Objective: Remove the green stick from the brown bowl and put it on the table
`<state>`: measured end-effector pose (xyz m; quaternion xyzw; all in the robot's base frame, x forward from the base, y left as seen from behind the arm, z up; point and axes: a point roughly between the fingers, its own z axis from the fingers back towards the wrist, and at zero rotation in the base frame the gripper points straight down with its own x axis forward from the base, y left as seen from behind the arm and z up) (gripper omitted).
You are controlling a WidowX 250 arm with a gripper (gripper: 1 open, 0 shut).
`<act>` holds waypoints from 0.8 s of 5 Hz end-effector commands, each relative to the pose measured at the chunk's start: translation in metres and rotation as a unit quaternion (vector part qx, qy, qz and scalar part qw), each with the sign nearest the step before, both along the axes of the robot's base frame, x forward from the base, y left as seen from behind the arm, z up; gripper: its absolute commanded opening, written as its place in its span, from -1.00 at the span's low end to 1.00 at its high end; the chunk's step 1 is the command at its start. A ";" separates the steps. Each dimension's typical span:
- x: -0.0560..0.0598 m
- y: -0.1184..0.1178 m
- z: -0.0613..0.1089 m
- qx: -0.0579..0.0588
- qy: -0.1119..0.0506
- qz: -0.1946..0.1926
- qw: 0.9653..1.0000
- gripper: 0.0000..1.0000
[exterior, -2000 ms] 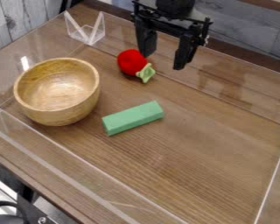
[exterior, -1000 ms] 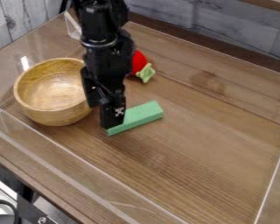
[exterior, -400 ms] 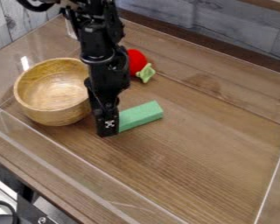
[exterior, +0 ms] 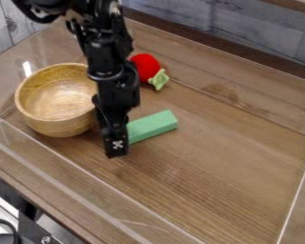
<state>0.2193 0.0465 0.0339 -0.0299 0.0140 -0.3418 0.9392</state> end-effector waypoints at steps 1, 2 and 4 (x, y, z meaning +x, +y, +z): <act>0.007 -0.009 -0.003 0.003 -0.016 0.020 1.000 1.00; 0.011 -0.018 -0.012 -0.001 -0.018 0.018 1.000 1.00; 0.010 -0.034 -0.017 -0.024 -0.011 0.002 1.000 1.00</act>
